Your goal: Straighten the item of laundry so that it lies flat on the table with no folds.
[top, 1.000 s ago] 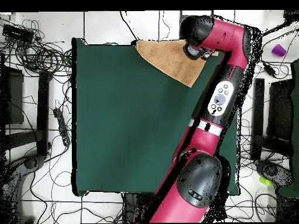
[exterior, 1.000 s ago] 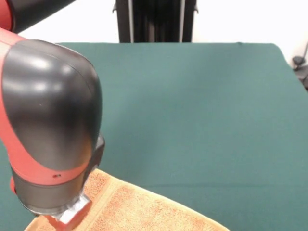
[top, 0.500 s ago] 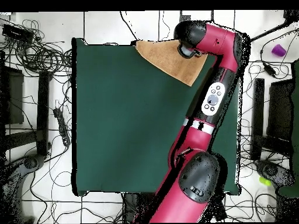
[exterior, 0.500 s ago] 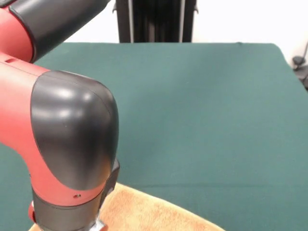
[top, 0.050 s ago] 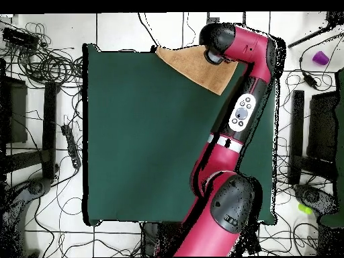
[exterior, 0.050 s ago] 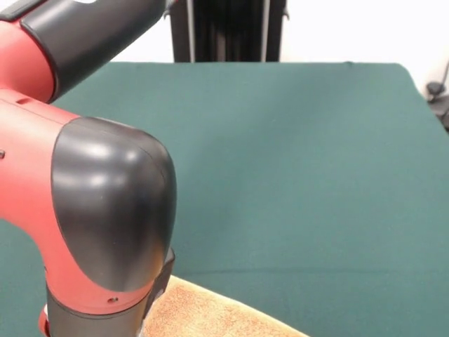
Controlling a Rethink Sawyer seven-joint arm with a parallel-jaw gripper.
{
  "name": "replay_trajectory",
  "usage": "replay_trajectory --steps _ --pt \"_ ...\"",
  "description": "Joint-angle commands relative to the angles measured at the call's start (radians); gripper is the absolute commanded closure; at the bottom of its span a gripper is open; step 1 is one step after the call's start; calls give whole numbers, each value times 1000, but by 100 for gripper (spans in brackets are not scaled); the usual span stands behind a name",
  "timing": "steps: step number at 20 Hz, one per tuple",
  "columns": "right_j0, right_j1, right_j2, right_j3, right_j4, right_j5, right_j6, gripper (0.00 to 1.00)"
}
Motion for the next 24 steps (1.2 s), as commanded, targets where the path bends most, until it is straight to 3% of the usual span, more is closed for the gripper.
replay_trajectory --steps 1,7,11,16,24 --pt "7 136 65 -25 -110 108 -300 0" --pt "4 116 -40 34 10 230 -292 0" --pt "-18 85 -164 131 150 285 -239 0" --pt "-54 52 -321 277 301 247 -144 0" --pt "-37 22 -449 310 410 203 -138 0"
